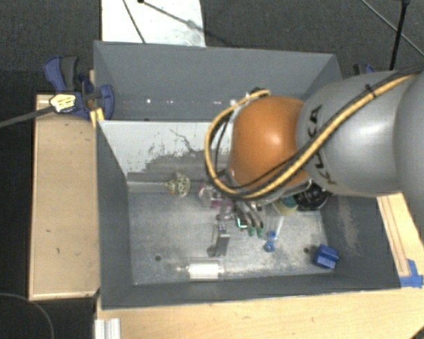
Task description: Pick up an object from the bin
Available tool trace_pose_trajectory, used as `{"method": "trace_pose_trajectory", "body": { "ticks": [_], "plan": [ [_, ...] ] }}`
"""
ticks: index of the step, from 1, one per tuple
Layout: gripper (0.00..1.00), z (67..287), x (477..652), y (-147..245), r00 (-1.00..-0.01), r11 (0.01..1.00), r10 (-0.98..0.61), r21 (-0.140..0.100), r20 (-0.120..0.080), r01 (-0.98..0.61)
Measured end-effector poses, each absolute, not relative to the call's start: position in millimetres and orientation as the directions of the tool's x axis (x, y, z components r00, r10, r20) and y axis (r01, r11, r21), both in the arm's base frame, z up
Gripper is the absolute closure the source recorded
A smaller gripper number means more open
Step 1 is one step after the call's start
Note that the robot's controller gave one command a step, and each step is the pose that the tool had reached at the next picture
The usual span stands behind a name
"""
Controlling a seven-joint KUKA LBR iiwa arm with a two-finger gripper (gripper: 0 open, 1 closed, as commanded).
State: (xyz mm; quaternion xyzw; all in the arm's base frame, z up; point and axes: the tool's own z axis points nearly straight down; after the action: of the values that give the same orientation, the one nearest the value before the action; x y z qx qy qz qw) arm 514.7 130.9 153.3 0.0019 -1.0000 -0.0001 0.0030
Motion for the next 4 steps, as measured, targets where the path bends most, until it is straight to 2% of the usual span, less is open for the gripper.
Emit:
{"method": "trace_pose_trajectory", "body": {
  "ticks": [1, 2, 3, 4],
  "plan": [
    [0.00, 70.7, 482.9, 148.1, -0.989, 0.989, -0.148, -0.001, -0.004, -0.148],
    [0.00, 100.7, 477.5, 118.5, -0.944, 0.944, 0.329, 0.002, -0.004, 0.329],
    [0.00, 115.4, 486.8, 120.9, -0.940, 0.940, -0.342, 0.000, -0.007, -0.342],
    [0.00, 71.6, 484.5, 132.6, -0.901, 0.901, -0.435, -0.002, -0.006, -0.435]
  ]
}}
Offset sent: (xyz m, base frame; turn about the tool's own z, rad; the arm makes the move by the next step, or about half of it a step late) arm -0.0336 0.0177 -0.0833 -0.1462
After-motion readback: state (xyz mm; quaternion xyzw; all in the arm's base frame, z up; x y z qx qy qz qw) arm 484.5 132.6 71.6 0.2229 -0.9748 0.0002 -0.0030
